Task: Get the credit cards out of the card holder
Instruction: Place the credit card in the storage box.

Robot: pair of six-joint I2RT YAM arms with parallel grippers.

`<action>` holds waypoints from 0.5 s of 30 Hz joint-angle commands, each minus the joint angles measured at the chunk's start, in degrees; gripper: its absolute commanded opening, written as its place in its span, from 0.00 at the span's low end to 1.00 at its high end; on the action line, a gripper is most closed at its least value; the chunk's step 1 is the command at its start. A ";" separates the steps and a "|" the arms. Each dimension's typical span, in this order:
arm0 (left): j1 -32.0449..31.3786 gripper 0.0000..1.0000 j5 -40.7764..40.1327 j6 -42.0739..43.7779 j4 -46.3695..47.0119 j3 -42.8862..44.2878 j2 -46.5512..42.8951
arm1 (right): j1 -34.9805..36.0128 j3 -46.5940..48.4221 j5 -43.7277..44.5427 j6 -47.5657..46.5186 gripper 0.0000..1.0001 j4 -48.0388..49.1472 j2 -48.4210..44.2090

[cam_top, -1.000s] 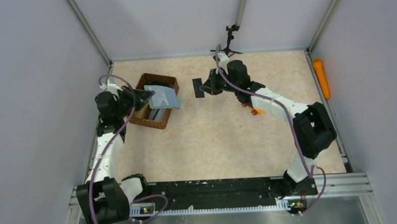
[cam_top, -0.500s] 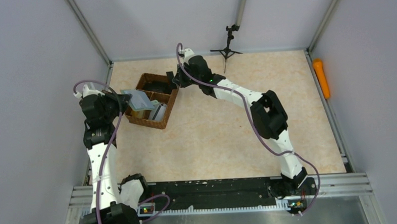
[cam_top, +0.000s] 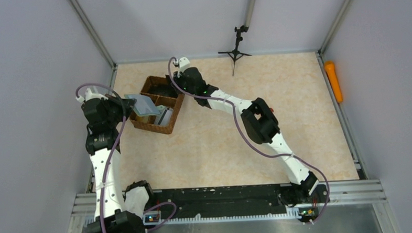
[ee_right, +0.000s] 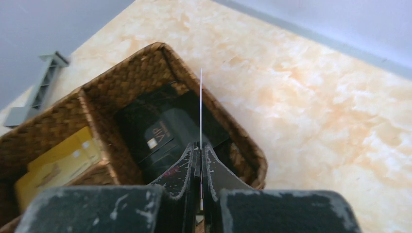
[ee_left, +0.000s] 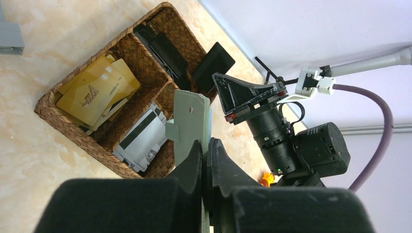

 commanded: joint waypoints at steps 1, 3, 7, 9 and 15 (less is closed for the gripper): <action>0.46 0.00 -1.31 1.84 1.50 2.82 -2.13 | 1.49 4.55 5.02 -13.50 0.00 7.04 1.79; 0.46 0.00 -1.64 2.08 1.27 3.06 -2.20 | 2.65 4.97 8.11 -19.77 0.00 7.88 2.67; 0.54 0.00 -1.44 2.20 1.14 3.35 -2.06 | 5.37 8.21 14.28 -29.88 0.00 8.01 5.57; 0.54 0.00 -1.24 2.21 1.21 3.31 -1.96 | 6.33 9.96 15.08 -32.14 0.00 7.28 6.84; 0.54 0.00 -0.87 2.27 1.16 3.36 -2.06 | 8.20 8.80 14.05 -31.64 0.53 7.76 5.85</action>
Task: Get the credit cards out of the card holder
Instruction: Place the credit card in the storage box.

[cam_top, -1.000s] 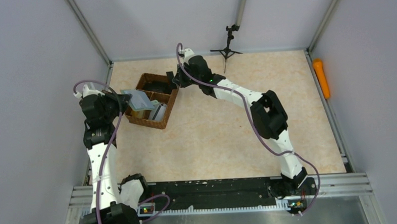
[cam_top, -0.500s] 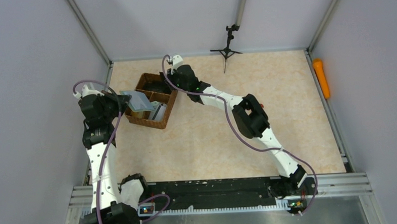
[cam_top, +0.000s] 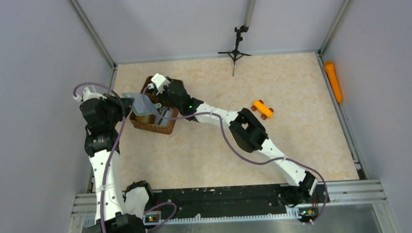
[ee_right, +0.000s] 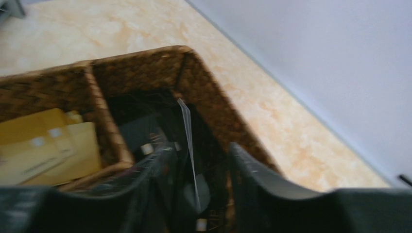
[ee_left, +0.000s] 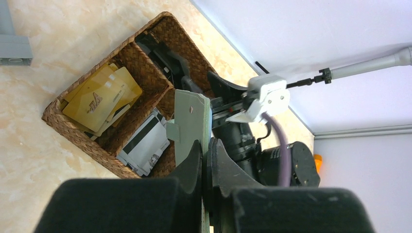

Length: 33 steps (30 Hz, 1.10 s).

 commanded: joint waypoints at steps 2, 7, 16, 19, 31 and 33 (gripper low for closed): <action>0.41 0.00 0.25 0.89 1.30 2.68 -1.33 | 1.17 1.77 0.83 -1.89 0.54 1.47 -1.85; 0.41 0.00 0.30 0.99 0.99 2.71 -1.63 | 0.98 -1.72 1.22 0.88 0.55 0.49 -6.37; 0.41 0.00 0.76 1.22 0.42 3.25 -2.41 | 0.08 -3.50 7.67 14.00 0.65 -17.18 -12.88; 0.41 0.00 1.17 1.09 0.34 3.34 -2.80 | 0.14 -5.68 7.21 20.63 0.68 -22.85 -15.55; 0.41 0.00 4.59 0.57 -0.13 3.06 -4.38 | 1.33 -11.85 -0.13 30.23 0.75 -31.16 -19.38; 0.40 0.00 5.25 0.50 -0.36 3.12 -4.79 | 1.90 -10.32 0.46 30.88 0.75 -33.19 -17.64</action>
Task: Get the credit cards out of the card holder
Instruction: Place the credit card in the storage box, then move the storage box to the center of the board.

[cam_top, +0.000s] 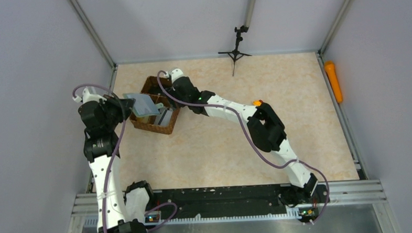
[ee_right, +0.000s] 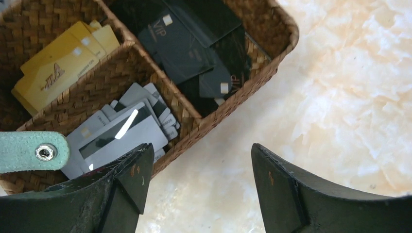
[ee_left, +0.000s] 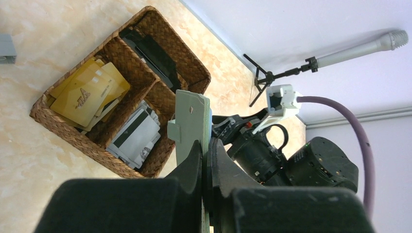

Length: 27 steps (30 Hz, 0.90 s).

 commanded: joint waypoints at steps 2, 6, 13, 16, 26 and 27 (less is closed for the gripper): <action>0.28 0.00 3.08 0.07 1.54 2.46 -2.09 | 1.50 6.60 0.51 5.00 0.75 -8.04 2.56; 0.33 0.00 4.10 0.18 0.76 2.51 -2.95 | 1.40 8.76 0.80 7.65 0.65 -11.48 4.30; 0.33 0.00 5.19 0.81 -1.00 3.07 -3.79 | -1.98 6.67 -0.27 13.66 0.28 -12.46 1.70; 0.33 0.00 5.24 1.21 -1.78 3.25 -4.26 | -3.47 1.15 -0.22 14.36 0.21 -10.60 -1.47; 0.33 0.00 8.19 -0.08 0.18 1.14 -4.54 | -7.03 -10.38 -0.17 14.49 0.53 -8.05 -9.53; 0.33 0.00 8.60 -0.27 0.55 0.98 -4.56 | -6.94 -9.95 -0.16 14.44 0.54 -8.64 -9.29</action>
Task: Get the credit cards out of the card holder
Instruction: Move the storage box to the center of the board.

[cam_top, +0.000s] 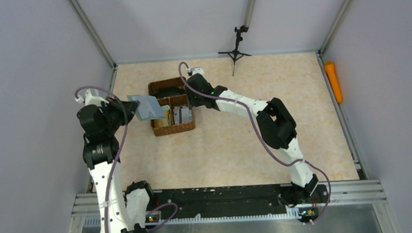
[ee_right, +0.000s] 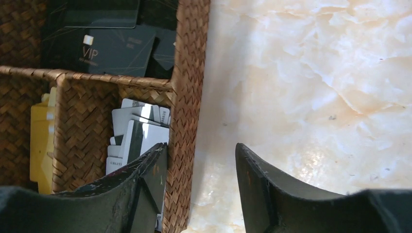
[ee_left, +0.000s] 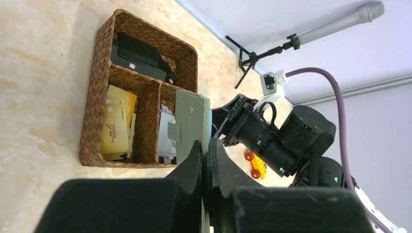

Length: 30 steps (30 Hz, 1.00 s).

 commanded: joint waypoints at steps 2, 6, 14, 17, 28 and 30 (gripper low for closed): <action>0.28 0.00 3.24 -1.13 4.26 0.15 -1.09 | -0.46 0.85 1.14 -0.48 0.55 -3.48 -2.40; 0.28 0.00 2.96 -0.93 3.96 0.12 -1.21 | -0.45 3.11 -0.80 0.21 0.52 -3.79 0.22; 0.23 0.00 3.61 -0.86 4.10 -0.72 -0.94 | -0.53 6.83 1.71 2.02 0.24 -5.09 2.53; 0.28 0.00 4.33 -0.74 4.39 -1.33 -0.63 | -1.25 1.58 2.52 3.82 0.19 -1.52 -0.65; 0.19 0.00 11.43 -2.14 6.36 -3.85 0.72 | -4.99 -14.87 9.17 11.23 0.00 3.75 -11.89; 0.19 0.00 12.43 -3.45 7.81 -5.44 0.43 | -5.65 -18.28 12.96 16.82 0.00 3.38 -14.22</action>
